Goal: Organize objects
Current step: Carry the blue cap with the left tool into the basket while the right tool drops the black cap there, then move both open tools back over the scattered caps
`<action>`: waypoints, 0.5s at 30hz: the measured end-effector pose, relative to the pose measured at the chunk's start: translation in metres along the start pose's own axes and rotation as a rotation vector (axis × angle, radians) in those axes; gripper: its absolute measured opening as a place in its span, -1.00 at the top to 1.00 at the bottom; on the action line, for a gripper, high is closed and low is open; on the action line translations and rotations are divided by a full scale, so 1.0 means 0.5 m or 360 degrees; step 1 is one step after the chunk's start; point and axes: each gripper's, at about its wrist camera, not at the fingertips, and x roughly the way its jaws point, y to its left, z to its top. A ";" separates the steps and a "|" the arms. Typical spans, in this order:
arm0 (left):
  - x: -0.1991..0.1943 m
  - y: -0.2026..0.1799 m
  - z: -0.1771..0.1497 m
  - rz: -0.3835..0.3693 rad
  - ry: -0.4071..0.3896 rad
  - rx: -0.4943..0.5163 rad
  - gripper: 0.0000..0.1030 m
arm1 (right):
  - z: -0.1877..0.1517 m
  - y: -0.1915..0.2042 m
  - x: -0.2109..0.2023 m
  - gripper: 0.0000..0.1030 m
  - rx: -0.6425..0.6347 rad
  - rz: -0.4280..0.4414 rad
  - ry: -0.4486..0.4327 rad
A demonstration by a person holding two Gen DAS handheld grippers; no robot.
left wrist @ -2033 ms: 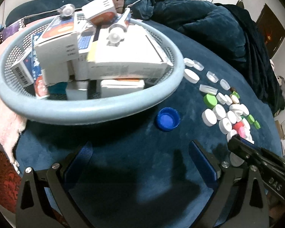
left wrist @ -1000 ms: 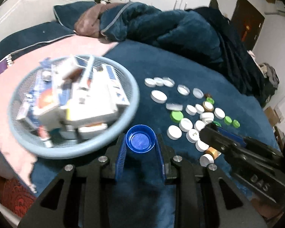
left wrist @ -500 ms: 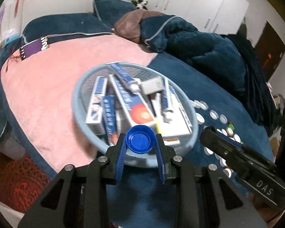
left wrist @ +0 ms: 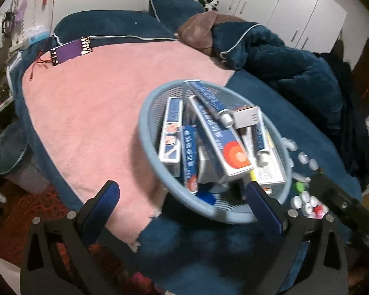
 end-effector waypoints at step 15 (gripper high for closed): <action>-0.010 -0.053 -0.022 0.0066 -0.0010 0.0167 -0.99 | -0.012 -0.025 -0.020 -1.00 -0.0090 -0.0305 0.0052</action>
